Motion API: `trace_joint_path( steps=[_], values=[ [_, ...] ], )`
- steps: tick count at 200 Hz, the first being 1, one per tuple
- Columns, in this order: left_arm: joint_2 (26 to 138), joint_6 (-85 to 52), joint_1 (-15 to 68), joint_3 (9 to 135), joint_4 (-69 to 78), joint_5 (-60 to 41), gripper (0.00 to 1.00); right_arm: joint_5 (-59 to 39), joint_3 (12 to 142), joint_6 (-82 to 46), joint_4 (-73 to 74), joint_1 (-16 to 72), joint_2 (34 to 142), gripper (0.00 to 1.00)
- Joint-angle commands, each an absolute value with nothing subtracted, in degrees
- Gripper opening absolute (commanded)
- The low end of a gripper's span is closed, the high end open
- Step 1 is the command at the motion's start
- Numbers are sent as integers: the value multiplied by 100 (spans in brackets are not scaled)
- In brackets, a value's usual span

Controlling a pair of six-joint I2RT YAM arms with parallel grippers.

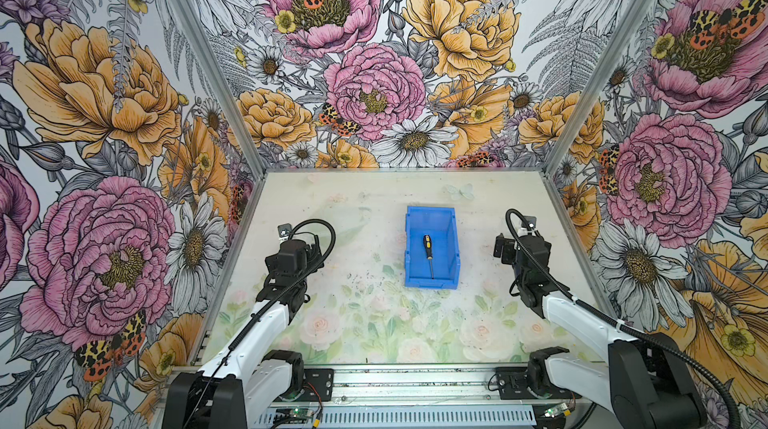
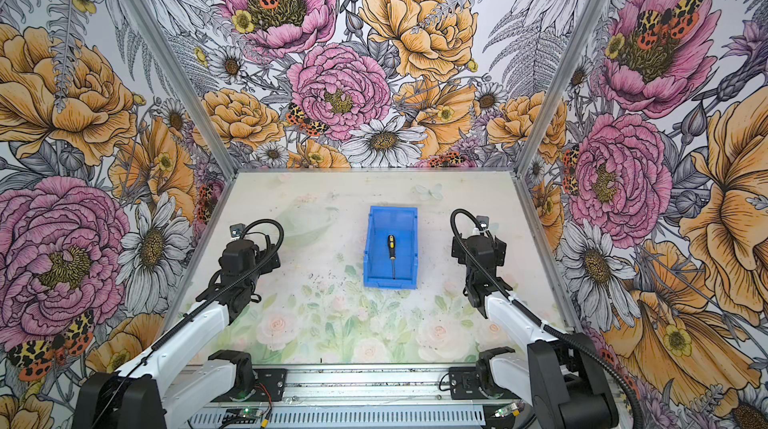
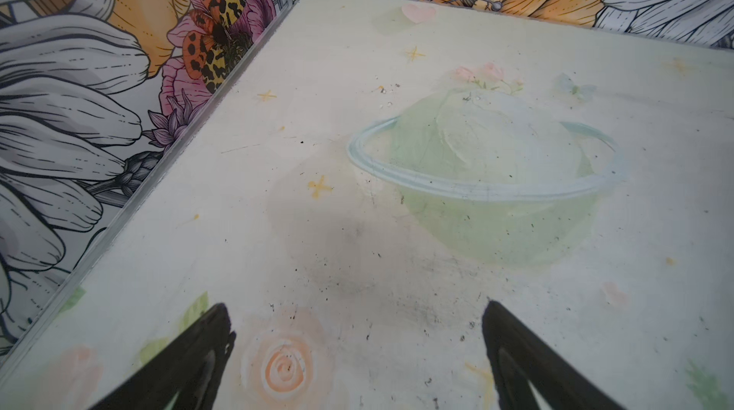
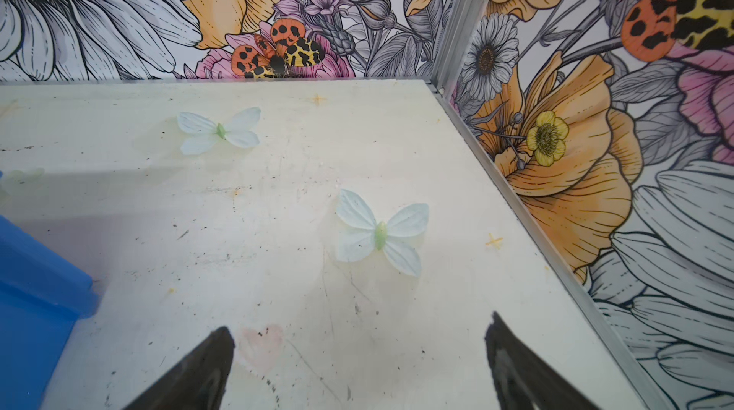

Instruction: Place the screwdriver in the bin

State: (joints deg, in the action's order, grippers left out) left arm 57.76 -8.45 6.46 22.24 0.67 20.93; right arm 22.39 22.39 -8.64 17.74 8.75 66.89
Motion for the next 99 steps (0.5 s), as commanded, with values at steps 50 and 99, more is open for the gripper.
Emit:
trace_joint_path(
  steps=[50,99],
  values=[
    [6927,-319,278,2163,2584,1760,99,2051,2530,-782,3174,619,7765,100],
    [7834,-244,132,2472,3564,1571,99,1719,2924,-428,3207,364,8258,99]
  ],
)
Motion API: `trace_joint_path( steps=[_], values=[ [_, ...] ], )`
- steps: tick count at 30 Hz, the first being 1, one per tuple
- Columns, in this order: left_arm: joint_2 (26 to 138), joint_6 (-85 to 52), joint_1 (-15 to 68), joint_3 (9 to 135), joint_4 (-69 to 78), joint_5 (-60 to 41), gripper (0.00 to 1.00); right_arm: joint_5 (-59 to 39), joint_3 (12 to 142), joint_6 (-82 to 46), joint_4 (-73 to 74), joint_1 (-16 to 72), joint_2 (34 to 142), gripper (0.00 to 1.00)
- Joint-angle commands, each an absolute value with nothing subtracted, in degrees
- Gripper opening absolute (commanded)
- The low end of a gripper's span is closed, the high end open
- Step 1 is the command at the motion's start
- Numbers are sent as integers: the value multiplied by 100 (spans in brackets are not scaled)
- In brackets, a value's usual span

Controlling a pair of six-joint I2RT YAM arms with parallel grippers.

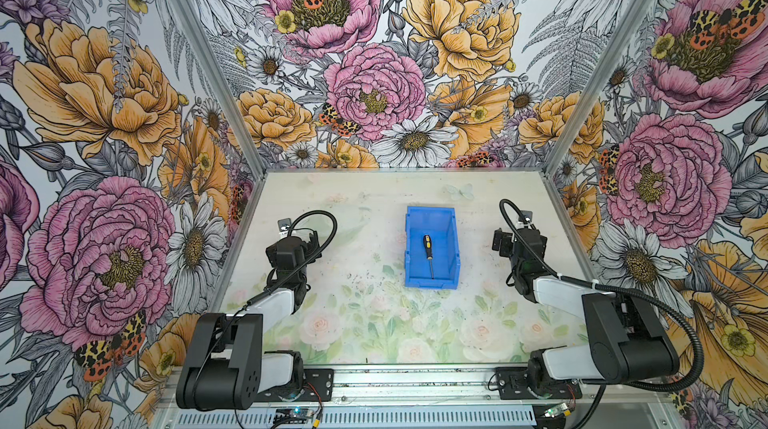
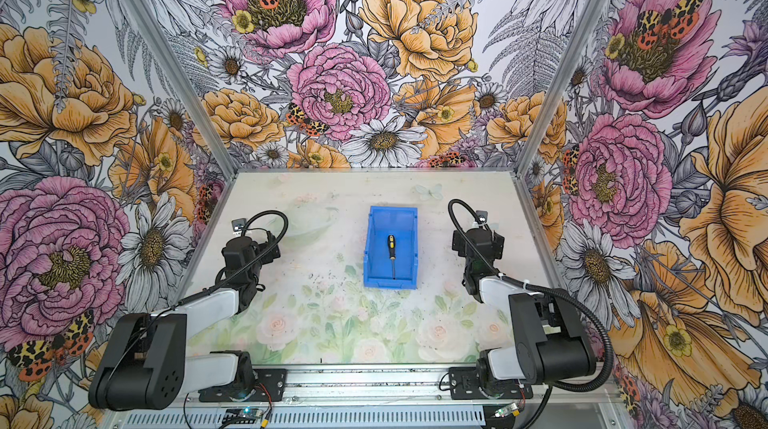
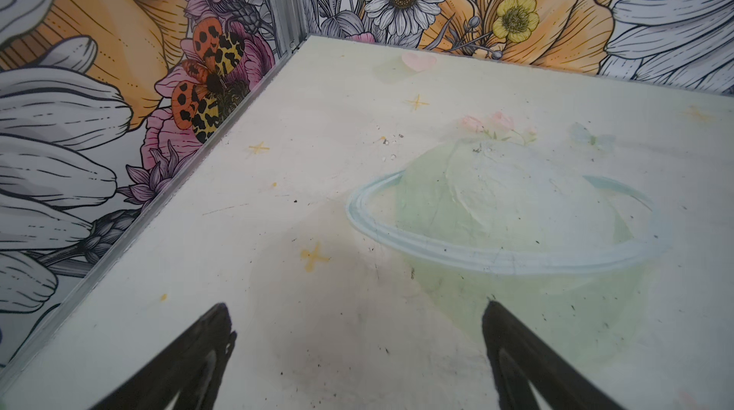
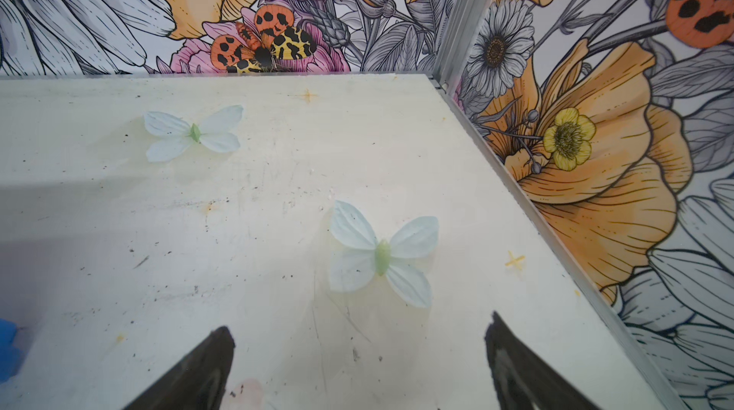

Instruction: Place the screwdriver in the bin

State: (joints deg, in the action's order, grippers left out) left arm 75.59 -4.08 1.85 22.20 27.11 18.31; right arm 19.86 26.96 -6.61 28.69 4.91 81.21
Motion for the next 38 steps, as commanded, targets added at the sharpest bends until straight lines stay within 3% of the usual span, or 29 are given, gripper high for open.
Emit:
trace_joint_path(
  steps=[1,6,15,31,35,38],
  values=[
    [7854,-232,132,2484,3570,1568,99,1708,2930,-425,3208,358,8264,100],
    [8614,-23,120,2540,4451,1391,99,1309,2786,-451,3841,133,8610,99],
    [8872,2,87,2153,5369,1239,99,464,2330,-456,4809,-131,8812,100],
    [8894,226,352,1996,5724,1545,99,527,2293,-441,4845,-97,8788,99],
    [8867,52,-13,2210,5252,608,99,527,2294,-441,4844,-97,8783,99],
    [8868,73,2,2191,5292,668,99,527,2287,-444,4844,-90,8783,99]
  ],
)
